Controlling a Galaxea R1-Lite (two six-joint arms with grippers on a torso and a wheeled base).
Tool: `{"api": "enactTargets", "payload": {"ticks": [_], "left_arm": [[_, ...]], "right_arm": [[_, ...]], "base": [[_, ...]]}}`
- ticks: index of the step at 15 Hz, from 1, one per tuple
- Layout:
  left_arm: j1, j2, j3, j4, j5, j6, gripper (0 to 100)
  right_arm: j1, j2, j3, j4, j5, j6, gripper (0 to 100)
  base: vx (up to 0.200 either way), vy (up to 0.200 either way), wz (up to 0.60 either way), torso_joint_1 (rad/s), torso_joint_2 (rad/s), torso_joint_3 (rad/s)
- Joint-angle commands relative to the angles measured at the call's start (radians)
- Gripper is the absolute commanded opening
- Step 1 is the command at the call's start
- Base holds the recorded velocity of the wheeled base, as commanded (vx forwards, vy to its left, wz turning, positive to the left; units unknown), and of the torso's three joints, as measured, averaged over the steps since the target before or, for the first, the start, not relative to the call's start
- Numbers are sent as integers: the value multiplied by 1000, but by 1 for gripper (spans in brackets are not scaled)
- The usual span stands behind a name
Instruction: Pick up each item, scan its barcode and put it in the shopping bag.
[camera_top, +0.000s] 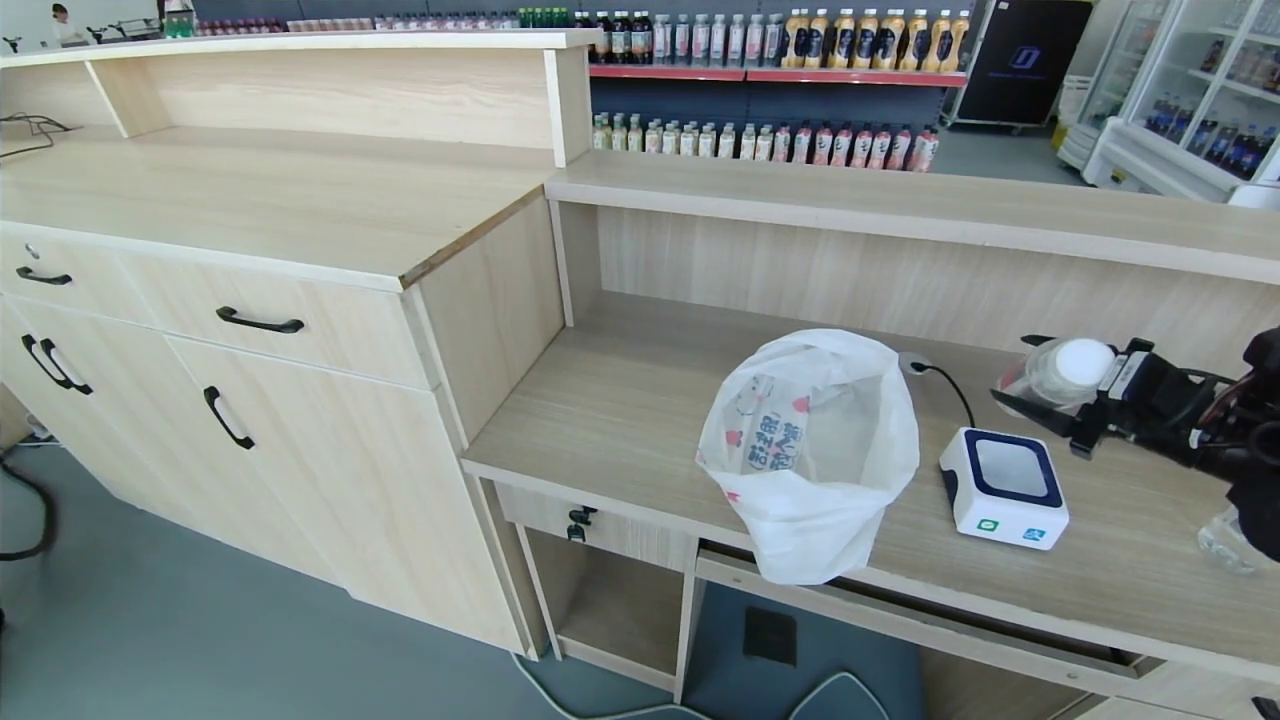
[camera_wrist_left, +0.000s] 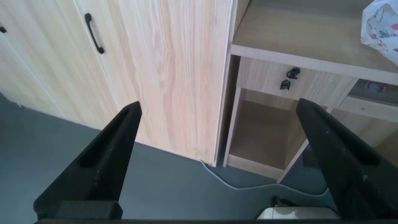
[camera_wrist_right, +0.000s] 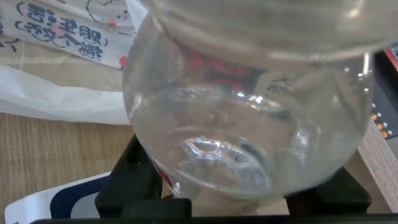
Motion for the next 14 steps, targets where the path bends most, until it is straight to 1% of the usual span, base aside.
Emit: {"api": "enactTargets", "payload": {"ticks": [1,5,14], "left_arm": [[1,0,0,0,0,0,100],[1,0,0,0,0,0,100],[1,0,0,0,0,0,100]], "right_arm": [[0,29,3,-7,0,0,0],[-2,39,27,-12,2,-15,0],[13,91,23,-13,2,-29,0]], "base": [[0,0,0,0,0,0],[0,0,0,0,0,0],[0,0,0,0,0,0]]}}
